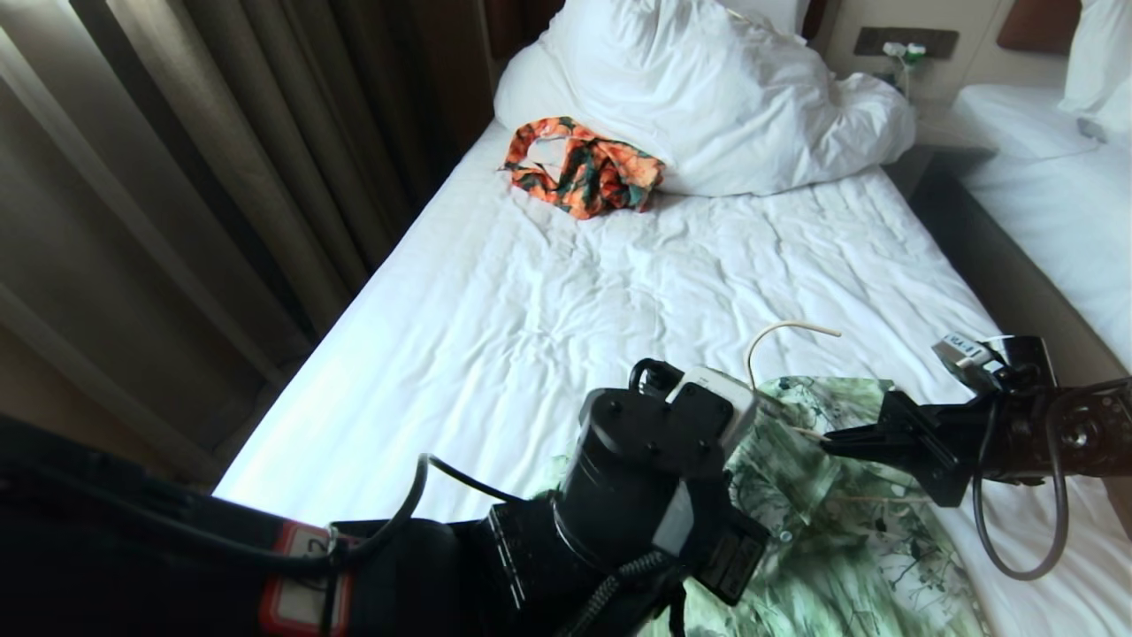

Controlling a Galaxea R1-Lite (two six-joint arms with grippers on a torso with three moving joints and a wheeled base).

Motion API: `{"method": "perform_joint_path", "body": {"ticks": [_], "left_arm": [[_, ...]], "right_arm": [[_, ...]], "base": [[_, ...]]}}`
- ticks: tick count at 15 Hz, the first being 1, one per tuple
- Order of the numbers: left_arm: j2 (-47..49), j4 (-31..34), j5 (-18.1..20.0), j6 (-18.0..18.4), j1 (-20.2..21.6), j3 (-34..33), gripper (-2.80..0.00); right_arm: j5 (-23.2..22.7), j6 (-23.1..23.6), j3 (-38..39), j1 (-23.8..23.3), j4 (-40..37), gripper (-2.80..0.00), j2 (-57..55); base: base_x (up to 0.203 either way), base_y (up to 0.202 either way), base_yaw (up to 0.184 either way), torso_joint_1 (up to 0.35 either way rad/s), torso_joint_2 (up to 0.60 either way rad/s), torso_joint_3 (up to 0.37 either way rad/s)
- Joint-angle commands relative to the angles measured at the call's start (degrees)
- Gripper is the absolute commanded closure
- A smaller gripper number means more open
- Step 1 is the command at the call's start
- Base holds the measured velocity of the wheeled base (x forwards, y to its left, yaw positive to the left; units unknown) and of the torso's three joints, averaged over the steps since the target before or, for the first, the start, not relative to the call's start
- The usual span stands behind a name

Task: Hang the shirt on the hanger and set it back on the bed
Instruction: Hook the other side of the shirt onto the hanger

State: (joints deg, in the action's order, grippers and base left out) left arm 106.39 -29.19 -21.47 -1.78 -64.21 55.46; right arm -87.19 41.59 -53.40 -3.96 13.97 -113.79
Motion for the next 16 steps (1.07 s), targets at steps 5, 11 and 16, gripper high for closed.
{"method": "perform_joint_path", "body": {"ticks": [5, 11, 16], "left_arm": [[3.7, -6.9, 12.2, 4.6, 6.7, 0.2, -2.80], [9.8, -11.5, 16.7, 7.6, 9.0, 4.2, -2.80], [14.0, -11.6, 16.7, 7.6, 8.9, 8.5, -2.80]], "right_arm": [[-0.5, 0.3, -0.3, -0.2, 0.1, 0.00, 0.0], [-0.5, 0.3, -0.3, -0.3, 0.2, 0.00, 0.2], [-0.5, 0.3, -0.3, -0.3, 0.2, 0.00, 0.4]], "base": [[0.000, 0.000, 0.000, 0.000, 0.00, 0.000], [0.000, 0.000, 0.000, 0.000, 0.00, 0.000], [0.000, 0.000, 0.000, 0.000, 0.00, 0.000]]}}
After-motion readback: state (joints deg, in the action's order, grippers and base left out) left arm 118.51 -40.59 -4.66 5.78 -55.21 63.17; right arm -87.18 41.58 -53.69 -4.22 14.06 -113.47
